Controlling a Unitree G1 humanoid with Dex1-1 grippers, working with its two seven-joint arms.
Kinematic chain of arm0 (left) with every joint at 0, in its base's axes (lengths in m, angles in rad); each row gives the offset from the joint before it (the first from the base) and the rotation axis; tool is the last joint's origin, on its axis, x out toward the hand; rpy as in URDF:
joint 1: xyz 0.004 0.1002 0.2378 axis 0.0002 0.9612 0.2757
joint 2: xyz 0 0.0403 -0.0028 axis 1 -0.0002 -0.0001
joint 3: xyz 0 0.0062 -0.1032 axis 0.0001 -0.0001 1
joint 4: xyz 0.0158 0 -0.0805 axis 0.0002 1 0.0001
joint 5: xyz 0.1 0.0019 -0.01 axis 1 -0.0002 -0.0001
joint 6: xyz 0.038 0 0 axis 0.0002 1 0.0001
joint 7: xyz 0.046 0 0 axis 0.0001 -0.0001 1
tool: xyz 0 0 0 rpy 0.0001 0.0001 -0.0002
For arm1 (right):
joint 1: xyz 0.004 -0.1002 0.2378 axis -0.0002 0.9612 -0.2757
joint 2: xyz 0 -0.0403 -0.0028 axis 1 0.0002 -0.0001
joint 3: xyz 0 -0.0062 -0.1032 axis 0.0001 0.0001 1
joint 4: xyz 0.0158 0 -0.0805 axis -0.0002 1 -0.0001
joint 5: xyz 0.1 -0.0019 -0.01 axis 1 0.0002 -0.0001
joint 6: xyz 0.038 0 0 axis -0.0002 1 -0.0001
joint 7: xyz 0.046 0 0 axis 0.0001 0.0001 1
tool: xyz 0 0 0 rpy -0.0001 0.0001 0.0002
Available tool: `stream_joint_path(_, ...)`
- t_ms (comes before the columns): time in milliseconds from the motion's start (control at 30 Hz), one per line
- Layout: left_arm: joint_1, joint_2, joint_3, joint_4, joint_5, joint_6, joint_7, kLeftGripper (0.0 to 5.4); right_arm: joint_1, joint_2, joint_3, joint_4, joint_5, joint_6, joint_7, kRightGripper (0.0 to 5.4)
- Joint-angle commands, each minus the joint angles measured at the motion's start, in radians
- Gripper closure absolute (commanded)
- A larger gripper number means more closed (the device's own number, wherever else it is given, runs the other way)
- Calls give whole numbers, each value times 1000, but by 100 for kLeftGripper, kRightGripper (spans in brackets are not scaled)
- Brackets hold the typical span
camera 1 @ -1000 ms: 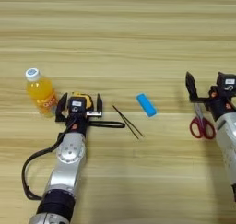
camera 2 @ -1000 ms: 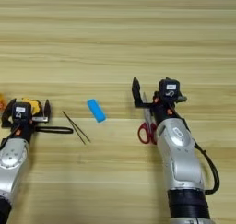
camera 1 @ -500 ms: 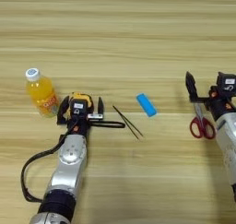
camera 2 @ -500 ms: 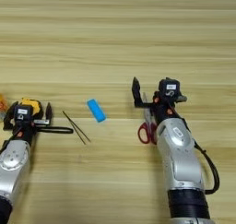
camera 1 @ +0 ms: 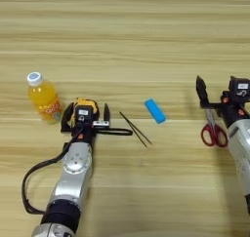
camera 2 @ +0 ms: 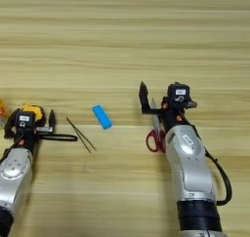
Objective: Move the objects on the table
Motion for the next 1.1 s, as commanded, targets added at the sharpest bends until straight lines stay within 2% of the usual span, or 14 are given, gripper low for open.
stream_joint_path(33, -8, 1, 4, 16, -3, -3, 4, 3, -10, 3, 2, -9, 0, 4, 3, 0)
stream_joint_path(433, -11, 0, 9, 25, -16, -28, -11, 123, -13, 1, 1, 1, -2, 4, 2, 0)
stream_joint_path(733, -3, -3, 6, -1, -17, -41, -24, 123, -12, 1, 1, 0, -4, 4, 1, 0)
stream_joint_path(900, 4, -5, -5, -49, -24, -95, -54, 123, -10, 2, 2, -2, -4, 5, 1, 0)
stream_joint_path(1100, 24, -15, -23, -139, -35, -108, -94, 123, -10, 2, 2, -3, -5, 4, 1, 0)
